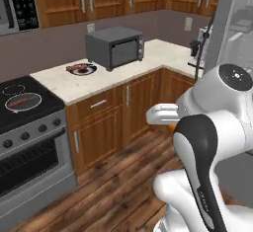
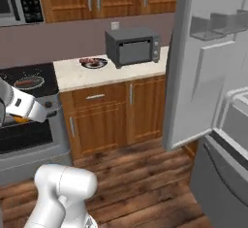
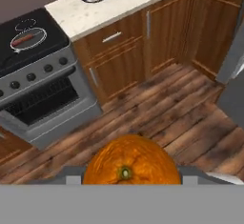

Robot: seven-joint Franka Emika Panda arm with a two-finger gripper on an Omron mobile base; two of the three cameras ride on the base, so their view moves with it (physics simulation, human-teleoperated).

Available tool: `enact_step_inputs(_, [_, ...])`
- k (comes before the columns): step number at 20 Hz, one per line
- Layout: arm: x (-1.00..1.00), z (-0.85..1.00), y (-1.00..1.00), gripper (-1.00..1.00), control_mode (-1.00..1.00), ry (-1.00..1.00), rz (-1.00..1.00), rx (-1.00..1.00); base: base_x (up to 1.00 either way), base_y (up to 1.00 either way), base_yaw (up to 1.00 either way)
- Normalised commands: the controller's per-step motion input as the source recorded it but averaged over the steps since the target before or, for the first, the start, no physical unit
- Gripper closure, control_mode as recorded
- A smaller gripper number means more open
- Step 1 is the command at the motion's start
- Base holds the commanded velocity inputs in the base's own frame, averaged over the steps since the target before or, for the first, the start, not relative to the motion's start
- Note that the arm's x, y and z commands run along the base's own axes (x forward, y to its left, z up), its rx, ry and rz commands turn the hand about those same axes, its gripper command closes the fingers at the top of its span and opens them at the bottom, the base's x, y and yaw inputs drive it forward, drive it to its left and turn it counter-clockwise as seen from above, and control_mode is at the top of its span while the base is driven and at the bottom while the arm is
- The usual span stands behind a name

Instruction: Place the cold items (tomato and tangerine) from the fridge in one tupperware on the dining counter. Place the warm items (hot dog and kebab skewer) in the stove area in another tupperware.

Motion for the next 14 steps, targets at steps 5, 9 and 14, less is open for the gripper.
enact_step_inputs(5, [0.0, 0.0, 0.0, 1.0, 1.0, 0.0, 0.0, 0.0, -0.25, 0.28, 1.0])
enact_step_inputs(9, [0.0, 0.0, 0.0, 1.0, 1.0, 0.0, 0.0, 0.0, 0.0, 0.42, 1.0])
enact_step_inputs(14, [0.0, 0.0, 0.0, 1.0, 1.0, 0.0, 0.0, 0.0, -0.03, 0.5, 1.0])
